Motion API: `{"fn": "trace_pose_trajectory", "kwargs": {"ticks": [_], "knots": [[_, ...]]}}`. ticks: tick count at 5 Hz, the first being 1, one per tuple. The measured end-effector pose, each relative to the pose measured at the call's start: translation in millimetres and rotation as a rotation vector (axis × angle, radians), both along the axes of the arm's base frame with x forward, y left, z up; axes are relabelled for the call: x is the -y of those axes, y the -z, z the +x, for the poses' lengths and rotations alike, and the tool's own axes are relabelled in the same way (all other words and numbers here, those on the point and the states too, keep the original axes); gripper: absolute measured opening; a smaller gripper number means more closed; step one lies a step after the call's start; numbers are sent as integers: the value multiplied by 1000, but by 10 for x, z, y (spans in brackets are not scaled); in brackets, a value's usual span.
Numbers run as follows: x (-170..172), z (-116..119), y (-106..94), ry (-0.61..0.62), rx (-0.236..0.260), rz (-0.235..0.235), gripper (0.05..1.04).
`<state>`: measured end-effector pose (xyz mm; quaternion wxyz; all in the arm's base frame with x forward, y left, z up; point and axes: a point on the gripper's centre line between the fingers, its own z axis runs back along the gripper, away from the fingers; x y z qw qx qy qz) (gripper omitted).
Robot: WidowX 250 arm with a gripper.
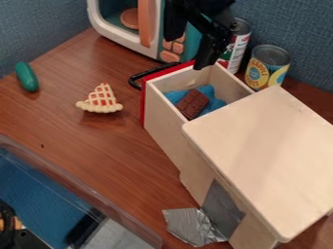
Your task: Taken the chocolate bar out of the drawer
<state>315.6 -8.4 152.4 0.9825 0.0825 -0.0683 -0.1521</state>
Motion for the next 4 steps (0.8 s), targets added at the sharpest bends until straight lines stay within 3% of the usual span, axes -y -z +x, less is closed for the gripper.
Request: {"fn": "trace_pose_trajectory", "kwargs": {"ticks": [1, 2, 3, 4], "knots": [[6, -8, 114, -11, -31, -3, 1001], [15, 7, 206, -65, -10, -20, 1001], [19, 21, 347, -103, -25, -25, 1001], [8, 58, 410, -165, 23, -28, 1001]]}}
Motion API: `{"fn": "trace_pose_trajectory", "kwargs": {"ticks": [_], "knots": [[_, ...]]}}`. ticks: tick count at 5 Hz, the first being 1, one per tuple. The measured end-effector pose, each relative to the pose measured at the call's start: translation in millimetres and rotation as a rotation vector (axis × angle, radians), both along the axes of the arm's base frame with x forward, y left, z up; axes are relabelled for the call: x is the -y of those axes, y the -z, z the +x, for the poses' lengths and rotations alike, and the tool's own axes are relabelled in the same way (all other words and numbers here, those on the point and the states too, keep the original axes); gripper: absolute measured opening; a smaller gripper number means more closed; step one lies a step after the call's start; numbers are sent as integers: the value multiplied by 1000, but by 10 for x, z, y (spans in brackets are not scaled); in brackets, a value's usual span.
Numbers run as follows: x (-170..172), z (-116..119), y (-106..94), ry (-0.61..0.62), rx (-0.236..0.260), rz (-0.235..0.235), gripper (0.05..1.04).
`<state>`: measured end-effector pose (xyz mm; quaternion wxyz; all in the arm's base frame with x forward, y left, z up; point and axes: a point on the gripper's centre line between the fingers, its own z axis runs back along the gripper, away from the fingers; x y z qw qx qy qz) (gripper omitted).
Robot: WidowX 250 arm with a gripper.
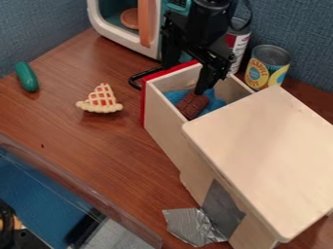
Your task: Taken the chocolate bar out of the drawer
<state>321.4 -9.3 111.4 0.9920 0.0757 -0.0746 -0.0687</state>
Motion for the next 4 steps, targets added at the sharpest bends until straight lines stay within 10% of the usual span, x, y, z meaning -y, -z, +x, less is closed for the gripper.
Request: {"fn": "trace_pose_trajectory", "kwargs": {"ticks": [4], "knots": [[195, 134, 347, -144, 71, -55, 999]]}}
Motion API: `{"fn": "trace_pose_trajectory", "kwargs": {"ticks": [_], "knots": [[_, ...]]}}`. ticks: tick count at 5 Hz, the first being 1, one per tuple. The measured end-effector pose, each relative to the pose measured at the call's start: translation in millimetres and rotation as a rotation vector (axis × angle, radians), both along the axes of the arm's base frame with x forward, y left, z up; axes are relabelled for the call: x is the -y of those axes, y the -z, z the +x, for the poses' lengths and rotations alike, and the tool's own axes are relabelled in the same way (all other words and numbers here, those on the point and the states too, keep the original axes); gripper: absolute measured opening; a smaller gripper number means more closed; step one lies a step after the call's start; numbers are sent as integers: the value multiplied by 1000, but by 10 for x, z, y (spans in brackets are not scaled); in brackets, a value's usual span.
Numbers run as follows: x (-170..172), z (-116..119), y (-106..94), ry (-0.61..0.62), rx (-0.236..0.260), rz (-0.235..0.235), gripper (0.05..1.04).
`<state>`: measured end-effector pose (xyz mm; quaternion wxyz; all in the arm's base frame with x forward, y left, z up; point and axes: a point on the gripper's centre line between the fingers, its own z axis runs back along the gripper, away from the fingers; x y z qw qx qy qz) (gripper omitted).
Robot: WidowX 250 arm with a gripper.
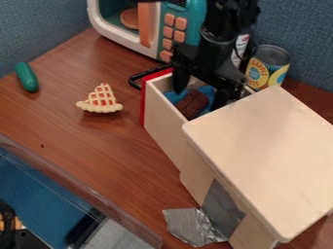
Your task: Taken the chocolate bar out of the drawer
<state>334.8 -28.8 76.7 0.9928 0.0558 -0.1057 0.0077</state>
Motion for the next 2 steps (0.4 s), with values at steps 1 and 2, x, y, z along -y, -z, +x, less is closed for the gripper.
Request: {"fn": "trace_pose_trajectory", "kwargs": {"ticks": [1, 2], "knots": [[29, 7, 54, 3, -7, 8, 999], [10, 12, 100, 11, -16, 27, 999]]}}
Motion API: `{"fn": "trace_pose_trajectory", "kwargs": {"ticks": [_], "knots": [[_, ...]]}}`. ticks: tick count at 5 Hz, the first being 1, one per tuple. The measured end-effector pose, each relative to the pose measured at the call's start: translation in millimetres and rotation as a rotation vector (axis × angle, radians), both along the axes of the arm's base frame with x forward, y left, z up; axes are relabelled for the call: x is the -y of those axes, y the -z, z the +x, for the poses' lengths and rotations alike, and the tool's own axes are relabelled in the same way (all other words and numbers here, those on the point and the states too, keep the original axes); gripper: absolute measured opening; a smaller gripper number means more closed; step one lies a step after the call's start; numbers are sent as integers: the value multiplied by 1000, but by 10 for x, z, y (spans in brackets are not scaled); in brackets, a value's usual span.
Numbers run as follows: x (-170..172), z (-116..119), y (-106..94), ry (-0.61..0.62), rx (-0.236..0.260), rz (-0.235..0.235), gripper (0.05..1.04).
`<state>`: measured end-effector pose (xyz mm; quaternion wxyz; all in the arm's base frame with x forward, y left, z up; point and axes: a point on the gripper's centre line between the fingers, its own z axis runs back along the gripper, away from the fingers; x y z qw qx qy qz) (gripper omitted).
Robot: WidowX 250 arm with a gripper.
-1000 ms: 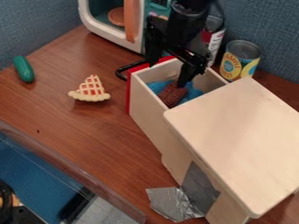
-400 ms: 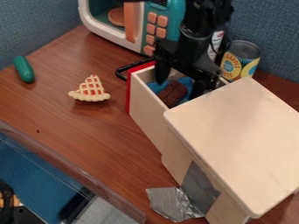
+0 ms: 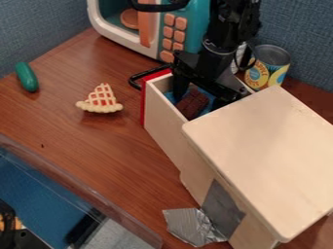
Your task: Taken the chocolate bar out of the drawer
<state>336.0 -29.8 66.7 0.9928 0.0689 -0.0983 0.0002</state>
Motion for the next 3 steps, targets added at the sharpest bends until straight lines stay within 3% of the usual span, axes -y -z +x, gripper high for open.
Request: {"fn": "trace_pose_trajectory", "kwargs": {"ticks": [2, 3], "knots": [[-5, -10, 75, 16, -15, -15, 999], [-44, -33, 126, -14, -14, -61, 950]]}}
